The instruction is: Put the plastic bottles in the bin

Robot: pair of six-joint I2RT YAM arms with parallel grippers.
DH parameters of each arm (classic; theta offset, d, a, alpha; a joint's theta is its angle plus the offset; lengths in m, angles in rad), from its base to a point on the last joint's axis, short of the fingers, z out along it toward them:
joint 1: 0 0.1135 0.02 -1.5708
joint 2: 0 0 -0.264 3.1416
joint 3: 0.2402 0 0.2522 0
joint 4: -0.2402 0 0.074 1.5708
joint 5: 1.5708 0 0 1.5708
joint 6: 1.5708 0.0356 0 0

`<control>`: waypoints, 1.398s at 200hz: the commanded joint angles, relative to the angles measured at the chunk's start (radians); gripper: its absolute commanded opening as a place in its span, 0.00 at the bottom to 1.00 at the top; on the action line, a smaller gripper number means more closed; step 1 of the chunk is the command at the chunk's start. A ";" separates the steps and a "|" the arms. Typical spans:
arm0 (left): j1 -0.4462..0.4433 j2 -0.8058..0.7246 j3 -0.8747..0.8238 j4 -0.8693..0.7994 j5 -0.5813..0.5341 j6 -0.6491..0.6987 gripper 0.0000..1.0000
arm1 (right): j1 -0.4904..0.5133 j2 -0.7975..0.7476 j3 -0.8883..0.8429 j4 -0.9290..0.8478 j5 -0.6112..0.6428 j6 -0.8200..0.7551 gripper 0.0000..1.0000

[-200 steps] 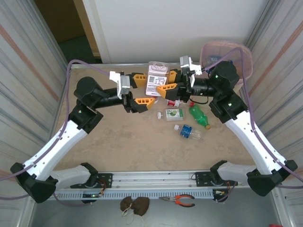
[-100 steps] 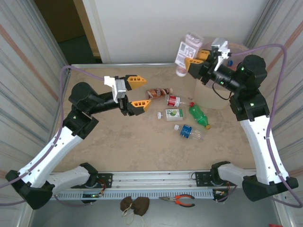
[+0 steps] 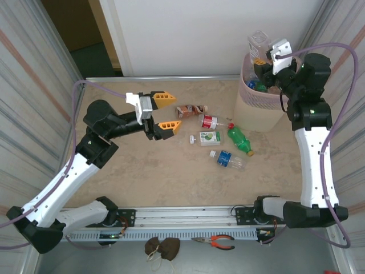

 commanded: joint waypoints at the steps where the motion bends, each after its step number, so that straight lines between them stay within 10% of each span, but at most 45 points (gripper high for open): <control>1: 0.010 0.005 0.008 0.015 -0.002 0.007 0.73 | -0.057 0.046 0.021 -0.021 0.072 -0.273 0.11; 154: 0.016 0.135 0.011 0.058 0.056 -0.091 0.73 | -0.239 0.559 0.279 0.017 -0.090 -0.603 0.11; 279: 0.016 0.131 -0.004 0.072 0.030 -0.120 0.72 | -0.251 0.741 0.291 0.076 0.014 -0.805 0.20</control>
